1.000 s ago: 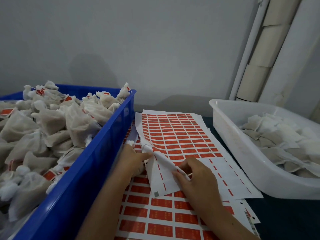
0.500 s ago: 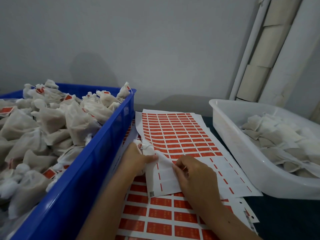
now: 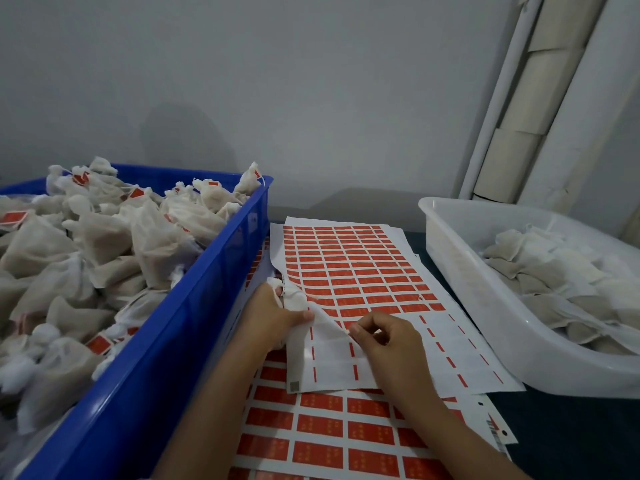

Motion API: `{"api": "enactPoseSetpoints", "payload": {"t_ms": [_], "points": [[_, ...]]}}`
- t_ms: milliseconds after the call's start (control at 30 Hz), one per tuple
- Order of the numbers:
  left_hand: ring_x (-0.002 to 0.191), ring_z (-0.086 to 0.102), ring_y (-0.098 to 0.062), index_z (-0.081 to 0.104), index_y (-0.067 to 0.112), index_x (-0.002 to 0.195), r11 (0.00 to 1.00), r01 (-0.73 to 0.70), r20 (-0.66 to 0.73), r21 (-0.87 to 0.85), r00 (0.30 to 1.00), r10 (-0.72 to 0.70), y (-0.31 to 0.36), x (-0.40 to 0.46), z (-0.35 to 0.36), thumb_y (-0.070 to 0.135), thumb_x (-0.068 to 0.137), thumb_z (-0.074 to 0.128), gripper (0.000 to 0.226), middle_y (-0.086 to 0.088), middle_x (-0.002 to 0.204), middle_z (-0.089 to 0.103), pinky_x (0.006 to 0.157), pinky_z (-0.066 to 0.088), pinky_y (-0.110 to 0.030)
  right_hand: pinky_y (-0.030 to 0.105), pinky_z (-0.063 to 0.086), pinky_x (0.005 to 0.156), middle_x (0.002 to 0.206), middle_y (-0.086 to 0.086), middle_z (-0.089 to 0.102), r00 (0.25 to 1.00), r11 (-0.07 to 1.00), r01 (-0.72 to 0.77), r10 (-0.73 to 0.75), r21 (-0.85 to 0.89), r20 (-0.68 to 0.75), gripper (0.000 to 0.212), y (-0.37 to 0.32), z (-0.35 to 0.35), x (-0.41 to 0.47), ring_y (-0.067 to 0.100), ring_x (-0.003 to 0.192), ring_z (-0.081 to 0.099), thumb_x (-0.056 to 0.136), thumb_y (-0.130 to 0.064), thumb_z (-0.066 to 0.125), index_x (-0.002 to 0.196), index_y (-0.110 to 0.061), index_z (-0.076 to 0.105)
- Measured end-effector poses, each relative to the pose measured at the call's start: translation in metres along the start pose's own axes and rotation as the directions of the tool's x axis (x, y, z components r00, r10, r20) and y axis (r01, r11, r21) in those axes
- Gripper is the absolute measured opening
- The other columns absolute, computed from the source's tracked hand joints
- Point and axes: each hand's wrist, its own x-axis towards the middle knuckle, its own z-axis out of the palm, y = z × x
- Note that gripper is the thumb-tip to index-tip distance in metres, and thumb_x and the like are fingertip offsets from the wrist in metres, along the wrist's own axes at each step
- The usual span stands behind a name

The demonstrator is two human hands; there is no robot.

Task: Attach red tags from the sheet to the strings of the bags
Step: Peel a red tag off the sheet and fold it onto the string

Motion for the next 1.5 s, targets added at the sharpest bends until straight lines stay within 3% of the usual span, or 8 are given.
{"api": "enactPoseSetpoints", "payload": {"t_ms": [200,433,767,867,967,1200,1400,1500], "points": [[0.084,0.057,-0.014,0.048,0.020,0.116,1.000,-0.013,-0.003,0.020,1.000,0.013,-0.001,0.000,0.001,0.030,0.075,0.074,0.049,0.002,0.098,0.054,0.051,0.040,-0.017,0.004,0.043,0.065,0.076,-0.027,0.053,0.998,0.997,0.043,-0.040,-0.058,0.043,0.013,-0.005,-0.004,-0.004,-0.002,0.070,0.058,0.083,-0.038,0.063,0.075,-0.037,0.052],[0.083,0.056,-0.012,0.048,0.023,0.112,0.999,-0.028,0.017,0.032,0.999,0.027,-0.001,-0.001,0.001,0.030,0.076,0.074,0.045,0.004,0.100,0.055,0.051,0.039,-0.015,0.014,0.048,0.073,0.076,-0.015,0.062,0.998,0.997,0.034,-0.030,-0.062,0.060,0.012,-0.005,-0.003,0.000,0.005,0.072,0.060,0.085,-0.029,0.064,0.073,-0.030,0.060],[0.054,0.045,-0.002,0.030,0.032,0.070,0.996,0.051,0.032,0.070,0.998,-0.053,-0.002,0.001,-0.006,0.030,0.075,0.075,0.045,0.014,0.069,0.040,0.035,0.031,-0.012,0.010,0.045,0.069,0.070,-0.024,0.057,0.989,0.973,0.092,-0.063,-0.214,0.136,0.016,-0.009,-0.008,-0.001,-0.001,0.067,0.059,0.082,-0.041,0.064,0.069,-0.036,0.057],[0.055,0.051,-0.004,0.033,0.031,0.076,0.994,0.085,0.072,0.067,0.993,-0.090,-0.004,0.003,-0.011,0.027,0.076,0.074,0.041,0.010,0.072,0.045,0.029,0.033,-0.013,0.005,0.040,0.070,0.072,-0.025,0.054,0.974,0.916,0.191,-0.131,-0.352,0.187,0.017,-0.014,-0.006,-0.006,-0.004,0.065,0.054,0.080,-0.043,0.065,0.068,-0.036,0.056],[0.059,0.051,-0.006,0.034,0.029,0.084,0.990,0.096,0.094,0.107,0.990,-0.106,-0.005,0.003,-0.013,0.028,0.078,0.072,0.038,0.009,0.073,0.044,0.035,0.036,-0.015,0.003,0.032,0.072,0.090,-0.021,0.063,0.965,0.888,0.244,-0.185,-0.391,0.185,0.014,-0.017,0.000,-0.009,-0.003,0.065,0.051,0.081,-0.045,0.064,0.088,-0.033,0.068],[0.065,0.052,-0.010,0.034,0.026,0.099,0.986,0.094,0.104,0.139,0.989,-0.109,-0.004,0.000,-0.011,0.028,0.080,0.070,0.041,0.006,0.080,0.042,0.043,0.039,-0.019,0.000,0.023,0.066,0.098,-0.017,0.064,0.975,0.869,0.214,-0.165,-0.446,0.146,0.017,-0.015,0.010,-0.012,-0.002,0.060,0.045,0.082,-0.043,0.064,0.092,-0.030,0.071],[0.077,0.055,-0.014,0.041,0.022,0.113,0.989,0.096,0.118,0.114,0.987,-0.109,-0.004,-0.002,-0.012,0.026,0.081,0.069,0.043,-0.004,0.112,0.055,0.045,0.040,-0.020,0.010,0.039,0.086,0.108,-0.016,0.063,0.971,0.808,0.239,-0.199,-0.539,0.133,0.024,-0.015,0.016,-0.015,0.002,0.081,0.056,0.088,-0.042,0.055,0.108,-0.031,0.062],[0.072,0.058,-0.012,0.043,0.021,0.118,0.990,0.116,0.133,0.076,0.983,-0.126,-0.002,-0.002,-0.013,0.026,0.081,0.069,0.046,0.000,0.094,0.055,0.046,0.042,-0.021,0.009,0.038,0.083,0.104,-0.016,0.062,0.982,0.854,0.188,-0.157,-0.485,0.105,0.018,-0.013,0.013,-0.012,0.000,0.075,0.051,0.088,-0.042,0.054,0.102,-0.032,0.061]]}}
